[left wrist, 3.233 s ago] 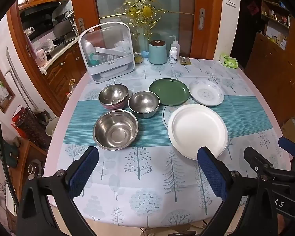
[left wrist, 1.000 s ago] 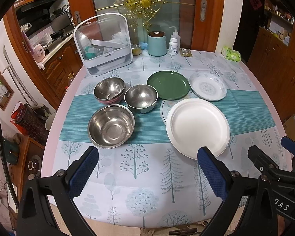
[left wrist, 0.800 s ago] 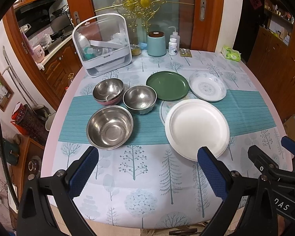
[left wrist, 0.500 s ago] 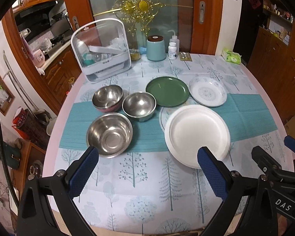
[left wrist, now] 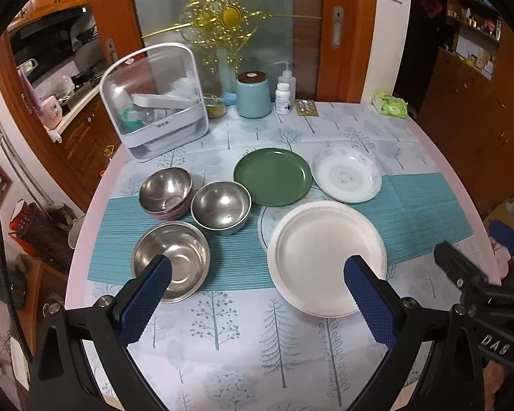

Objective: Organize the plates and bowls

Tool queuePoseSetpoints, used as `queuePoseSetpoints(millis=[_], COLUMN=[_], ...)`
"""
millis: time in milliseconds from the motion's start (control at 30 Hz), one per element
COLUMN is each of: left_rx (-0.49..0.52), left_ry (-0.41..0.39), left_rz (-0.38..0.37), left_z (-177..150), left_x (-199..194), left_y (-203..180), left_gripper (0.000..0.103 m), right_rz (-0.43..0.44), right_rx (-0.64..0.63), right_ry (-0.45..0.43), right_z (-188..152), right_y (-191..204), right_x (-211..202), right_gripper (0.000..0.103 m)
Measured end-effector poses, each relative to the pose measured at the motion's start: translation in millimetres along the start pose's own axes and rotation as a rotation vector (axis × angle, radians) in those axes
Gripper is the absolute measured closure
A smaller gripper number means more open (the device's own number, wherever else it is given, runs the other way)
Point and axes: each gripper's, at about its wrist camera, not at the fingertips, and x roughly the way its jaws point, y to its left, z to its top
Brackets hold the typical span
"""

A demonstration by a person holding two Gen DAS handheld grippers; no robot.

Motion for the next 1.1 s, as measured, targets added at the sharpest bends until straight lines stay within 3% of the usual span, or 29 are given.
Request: queuePoseSetpoints(millis=[400, 533, 600, 767, 833, 1000, 1100], left_rx=[-0.049, -0.101, -0.144, -0.183, -0.185, -0.2, -0.241], left_ry=[0.105, 0.185, 0.253, 0.316, 0.33, 0.407, 0.438], left_rz=[-0.056, -0.108, -0.156, -0.213, -0.234, -0.262, -0.263], left_z=[6, -2, -8, -24, -28, -34, -37], left_x=[82, 126, 153, 187, 196, 230, 249], left_y=[-12, -7, -3, -2, -6, -11, -9], left_gripper=[0.003, 0.003, 0.008, 0.011, 0.014, 0.041, 0.042], right_rz=[0.013, 0.012, 0.017, 0.092, 0.124, 0.176, 0.194], right_rx=[0.071, 0.067, 0.067, 0.082, 0.084, 0.087, 0.074], right_ry=[0.111, 0.201, 0.237, 0.35, 0.383, 0.439, 0.453], right_z=[15, 7, 2, -13, -18, -22, -22], right_y=[-51, -67, -73, -88, -91, -94, -92], right_x=[83, 129, 146, 190, 205, 231, 240], right_gripper=[0.008, 0.017, 0.022, 0.032, 0.034, 0.042, 0.047])
